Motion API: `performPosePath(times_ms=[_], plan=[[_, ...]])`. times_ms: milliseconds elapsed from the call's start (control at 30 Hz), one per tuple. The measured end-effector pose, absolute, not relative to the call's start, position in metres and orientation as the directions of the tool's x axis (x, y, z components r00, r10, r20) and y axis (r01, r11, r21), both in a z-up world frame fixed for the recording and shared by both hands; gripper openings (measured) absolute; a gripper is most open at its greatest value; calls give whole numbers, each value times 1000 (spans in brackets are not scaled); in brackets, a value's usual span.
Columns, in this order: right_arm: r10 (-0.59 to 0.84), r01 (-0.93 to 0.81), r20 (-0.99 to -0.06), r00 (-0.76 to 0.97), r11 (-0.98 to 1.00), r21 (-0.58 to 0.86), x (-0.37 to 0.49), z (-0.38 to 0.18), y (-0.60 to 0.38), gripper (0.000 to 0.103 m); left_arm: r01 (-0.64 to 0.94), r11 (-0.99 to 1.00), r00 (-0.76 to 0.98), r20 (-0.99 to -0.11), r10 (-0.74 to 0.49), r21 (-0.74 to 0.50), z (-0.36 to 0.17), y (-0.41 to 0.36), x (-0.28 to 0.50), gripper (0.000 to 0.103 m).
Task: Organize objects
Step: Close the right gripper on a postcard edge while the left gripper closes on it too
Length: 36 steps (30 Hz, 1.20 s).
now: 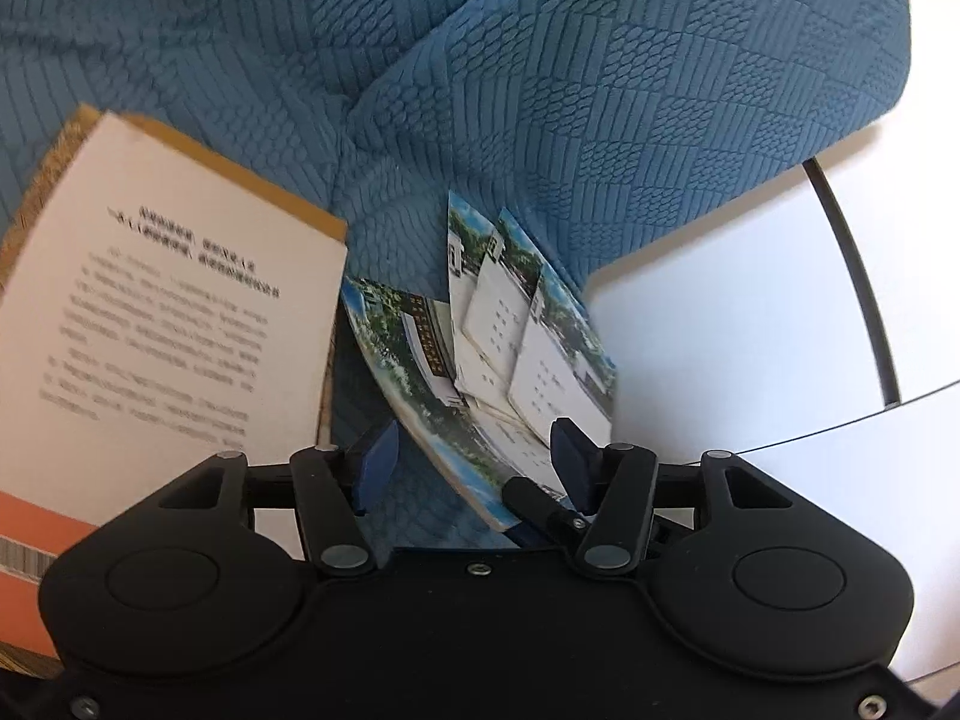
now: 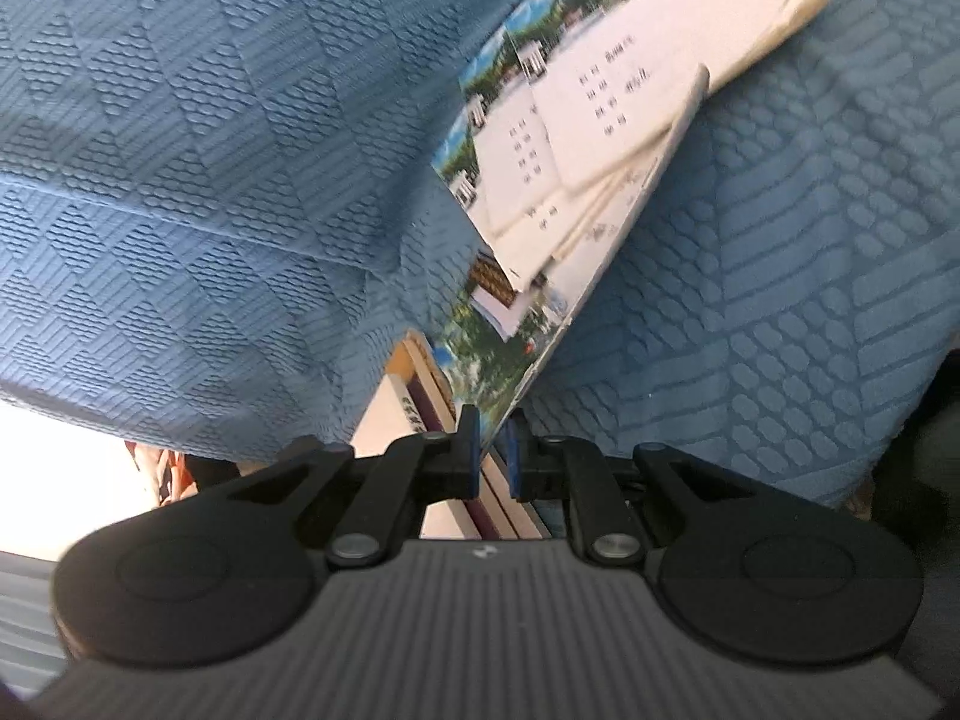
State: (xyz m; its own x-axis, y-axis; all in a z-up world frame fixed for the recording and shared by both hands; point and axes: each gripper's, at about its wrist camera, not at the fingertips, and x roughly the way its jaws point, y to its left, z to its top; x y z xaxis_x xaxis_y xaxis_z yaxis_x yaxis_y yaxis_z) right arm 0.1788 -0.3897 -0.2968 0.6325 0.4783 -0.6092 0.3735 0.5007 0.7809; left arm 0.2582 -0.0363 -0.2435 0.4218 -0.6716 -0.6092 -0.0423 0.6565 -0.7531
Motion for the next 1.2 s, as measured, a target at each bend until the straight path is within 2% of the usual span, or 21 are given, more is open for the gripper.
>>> performPosePath(times_ms=[200, 533, 767, 967, 1200], plan=[[482, 383, -599, 639, 476, 792, 171, -288, -397, 11, -78, 579, 385, -561, -733, -811, -254, -36, 262, 60], [483, 366, -579, 656, 468, 805, 163, -262, -410, 8, -197, 477, 333, -516, -789, -857, -281, -41, 267, 60], [490, 378, -575, 655, 446, 811, 162, -255, -416, 8, -227, 467, 306, -518, -799, -854, -289, -49, 271, 59], [509, 372, -548, 663, 412, 832, 150, -244, -424, 8, -280, 447, 301, -520, -799, -850, -298, -50, 276, 53], [540, 375, -525, 657, 369, 850, 132, -235, -434, 8, -316, 434, 262, -517, -815, -844, -304, -53, 275, 35]])
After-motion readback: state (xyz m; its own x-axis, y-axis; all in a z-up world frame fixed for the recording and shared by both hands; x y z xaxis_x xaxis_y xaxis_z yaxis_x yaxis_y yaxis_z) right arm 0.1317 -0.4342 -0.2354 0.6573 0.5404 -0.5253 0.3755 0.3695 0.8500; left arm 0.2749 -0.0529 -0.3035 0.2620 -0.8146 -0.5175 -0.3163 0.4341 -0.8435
